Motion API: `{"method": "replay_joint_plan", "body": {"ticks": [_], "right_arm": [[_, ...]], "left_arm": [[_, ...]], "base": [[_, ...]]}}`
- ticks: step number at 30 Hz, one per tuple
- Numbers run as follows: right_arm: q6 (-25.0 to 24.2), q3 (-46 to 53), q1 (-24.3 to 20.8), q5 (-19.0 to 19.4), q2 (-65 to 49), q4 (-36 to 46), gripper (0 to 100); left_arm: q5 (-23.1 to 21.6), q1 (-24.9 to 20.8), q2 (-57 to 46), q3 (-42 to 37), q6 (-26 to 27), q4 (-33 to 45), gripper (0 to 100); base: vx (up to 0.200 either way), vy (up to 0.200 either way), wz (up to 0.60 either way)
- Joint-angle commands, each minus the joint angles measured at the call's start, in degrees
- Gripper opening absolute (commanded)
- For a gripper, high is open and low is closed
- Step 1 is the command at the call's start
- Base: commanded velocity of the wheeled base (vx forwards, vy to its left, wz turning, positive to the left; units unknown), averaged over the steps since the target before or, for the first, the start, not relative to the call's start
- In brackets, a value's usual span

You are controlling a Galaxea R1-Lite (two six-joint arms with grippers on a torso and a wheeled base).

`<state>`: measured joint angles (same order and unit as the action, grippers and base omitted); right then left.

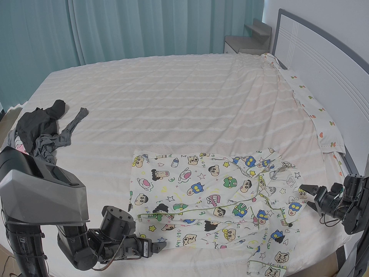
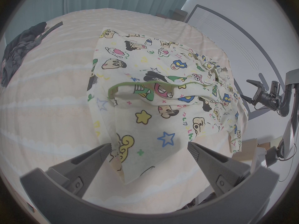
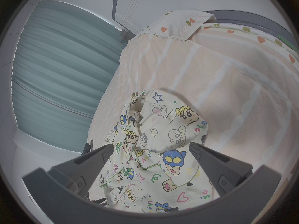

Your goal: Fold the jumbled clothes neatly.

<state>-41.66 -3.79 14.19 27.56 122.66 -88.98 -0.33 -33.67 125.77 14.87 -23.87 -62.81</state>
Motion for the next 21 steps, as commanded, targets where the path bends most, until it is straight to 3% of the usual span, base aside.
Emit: {"method": "replay_joint_plan", "body": {"ticks": [1,11,12,21], "right_arm": [[0.0,0.0,0.0,0.0,0.0,-0.9,100],[0.0,0.0,0.0,0.0,-0.1,-0.9,100],[0.0,0.0,0.0,0.0,-0.1,-0.9,100],[0.0,0.0,0.0,0.0,-0.1,-0.9,100]], "left_arm": [[-0.3,0.0,0.8,0.2,-0.1,0.0,100],[-0.2,-0.2,4.7,3.0,0.0,-0.7,100],[-0.3,-0.3,4.8,3.1,-0.4,-1.1,0],[0.2,0.9,4.3,0.0,-0.3,-3.9,0]], "base": [[0.0,0.0,0.0],[0.0,0.0,0.0],[0.0,0.0,0.0],[0.0,0.0,0.0]]}}
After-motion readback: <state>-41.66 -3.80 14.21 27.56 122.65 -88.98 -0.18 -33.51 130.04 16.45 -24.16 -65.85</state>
